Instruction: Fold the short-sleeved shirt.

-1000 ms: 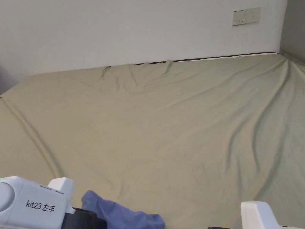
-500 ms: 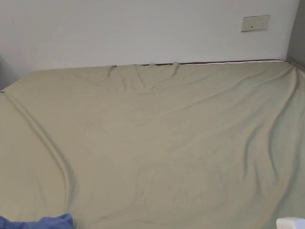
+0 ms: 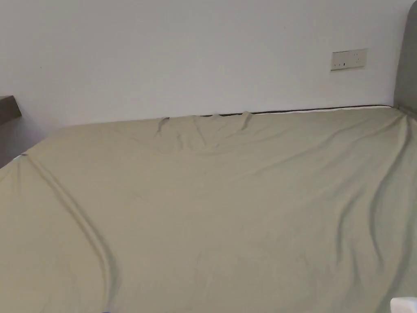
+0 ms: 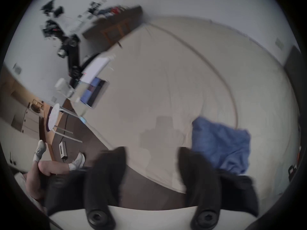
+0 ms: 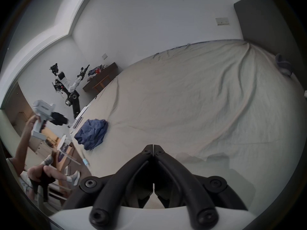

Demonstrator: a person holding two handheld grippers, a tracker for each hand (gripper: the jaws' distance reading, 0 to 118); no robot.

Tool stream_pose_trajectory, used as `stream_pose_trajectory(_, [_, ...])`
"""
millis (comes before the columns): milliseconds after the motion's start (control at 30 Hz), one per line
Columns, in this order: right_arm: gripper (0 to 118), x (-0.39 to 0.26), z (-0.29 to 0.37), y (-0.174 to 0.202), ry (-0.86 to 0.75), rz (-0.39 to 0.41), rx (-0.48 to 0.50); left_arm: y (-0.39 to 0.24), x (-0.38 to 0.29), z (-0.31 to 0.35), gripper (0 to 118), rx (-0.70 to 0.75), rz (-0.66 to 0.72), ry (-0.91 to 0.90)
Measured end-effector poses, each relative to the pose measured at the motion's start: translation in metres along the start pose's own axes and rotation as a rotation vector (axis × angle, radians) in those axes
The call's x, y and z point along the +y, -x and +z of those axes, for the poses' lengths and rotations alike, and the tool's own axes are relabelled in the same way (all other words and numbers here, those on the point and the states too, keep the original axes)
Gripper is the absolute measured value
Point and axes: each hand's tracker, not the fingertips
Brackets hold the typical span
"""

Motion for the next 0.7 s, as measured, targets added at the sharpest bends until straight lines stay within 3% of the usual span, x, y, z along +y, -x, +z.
stream_pose_trajectory(33, [0, 0.003, 0.004, 0.004, -0.029, 0.011, -0.037, -0.005, 0.0, 0.014, 21, -0.071, -0.02, -0.064])
stream_pose_trajectory(200, [0, 0.028, 0.036, 0.028, -0.193, 0.003, -0.176, -0.075, -0.026, 0.101, 19, -0.487, -0.077, -0.449])
stream_pose_trajectory(300, [0, 0.044, 0.07, 0.051, -0.313, 0.079, -0.272, -0.132, -0.031, 0.144, 19, -0.513, -0.129, -0.619])
stream_pose_trajectory(433, [0, 0.058, 0.118, 0.076, -0.522, 0.211, -0.403, -0.206, -0.072, 0.184, 20, -0.4, -0.279, -0.804])
stream_pose_trajectory(500, [0, 0.055, 0.132, 0.077, -0.538, 0.215, -0.397, -0.23, -0.102, 0.181, 20, -0.436, -0.318, -0.805])
stream_pose_trajectory(633, [0, 0.044, 0.146, 0.071, -0.523, 0.215, -0.397, -0.254, -0.145, 0.155, 20, -0.704, -0.303, -0.631])
stream_pose_trajectory(700, [0, 0.038, 0.15, 0.07, -0.526, 0.22, -0.41, -0.264, -0.159, 0.157, 20, -0.71, -0.319, -0.613])
